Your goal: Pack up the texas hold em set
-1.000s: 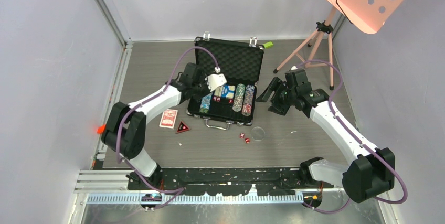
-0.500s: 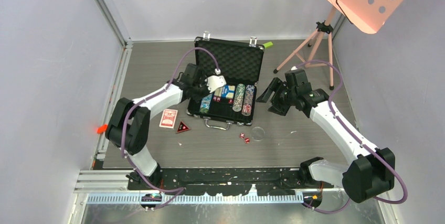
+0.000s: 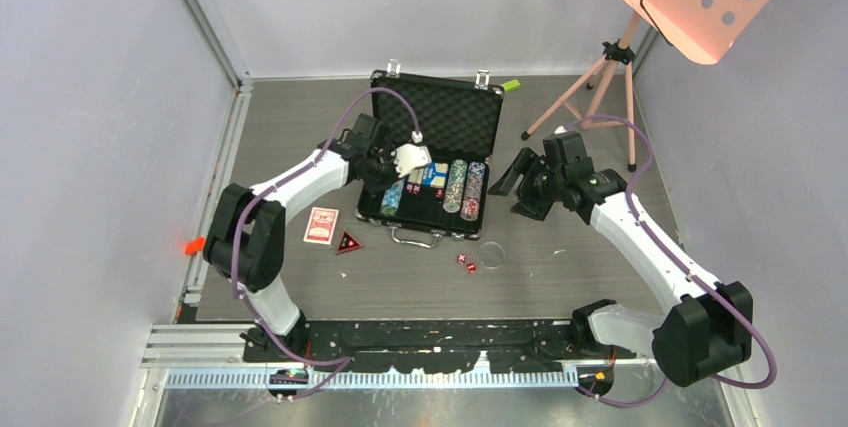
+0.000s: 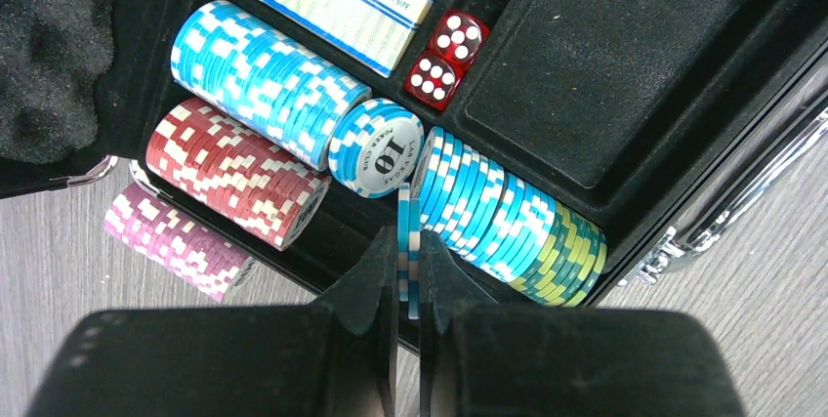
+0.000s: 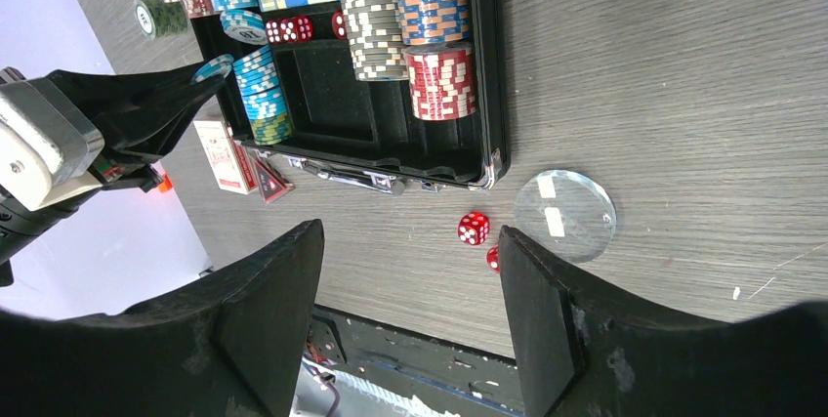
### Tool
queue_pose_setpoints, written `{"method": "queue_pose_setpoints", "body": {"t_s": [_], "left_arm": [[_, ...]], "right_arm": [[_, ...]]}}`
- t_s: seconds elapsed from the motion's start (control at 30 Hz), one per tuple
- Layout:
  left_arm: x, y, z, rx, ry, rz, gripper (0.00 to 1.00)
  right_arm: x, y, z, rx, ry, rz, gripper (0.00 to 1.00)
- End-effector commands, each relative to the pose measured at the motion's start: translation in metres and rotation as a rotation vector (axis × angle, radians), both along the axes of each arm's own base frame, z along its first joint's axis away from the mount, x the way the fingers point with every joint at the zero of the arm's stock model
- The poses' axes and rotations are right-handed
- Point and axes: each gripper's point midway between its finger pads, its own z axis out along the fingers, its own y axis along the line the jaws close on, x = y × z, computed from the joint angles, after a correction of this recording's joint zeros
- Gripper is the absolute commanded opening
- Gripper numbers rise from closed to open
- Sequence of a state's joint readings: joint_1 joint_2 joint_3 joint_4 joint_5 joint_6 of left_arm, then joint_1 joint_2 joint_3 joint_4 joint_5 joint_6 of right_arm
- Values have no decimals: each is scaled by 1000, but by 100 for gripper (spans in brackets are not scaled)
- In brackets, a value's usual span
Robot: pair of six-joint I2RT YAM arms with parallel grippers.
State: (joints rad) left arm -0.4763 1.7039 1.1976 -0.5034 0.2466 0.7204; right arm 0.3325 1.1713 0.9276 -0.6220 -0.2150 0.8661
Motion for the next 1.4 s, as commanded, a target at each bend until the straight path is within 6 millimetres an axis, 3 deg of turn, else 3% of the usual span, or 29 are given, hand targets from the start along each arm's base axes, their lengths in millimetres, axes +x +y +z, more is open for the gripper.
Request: {"method": "queue_pose_setpoints", "body": {"t_s": [0.0, 0.37, 0.6, 0.7, 1.1, 1.37], "left_arm": [[-18, -7, -2, -15, 89, -49, 0], [-2, -15, -15, 8, 72, -114, 0], [-4, -19, -17, 25, 55, -161, 7], [-6, -18, -20, 37, 75, -162, 0], [-38, -8, -15, 93, 225, -184, 0], [-25, -12, -16, 95, 192, -183, 0]], "right_arm": [[5, 2, 24, 20, -71, 12, 72], [4, 2, 27, 20, -76, 9, 72], [5, 2, 27, 21, -75, 9, 72], [5, 2, 27, 21, -75, 9, 72], [4, 2, 26, 18, -72, 9, 72], [4, 2, 28, 20, -77, 9, 72]]}}
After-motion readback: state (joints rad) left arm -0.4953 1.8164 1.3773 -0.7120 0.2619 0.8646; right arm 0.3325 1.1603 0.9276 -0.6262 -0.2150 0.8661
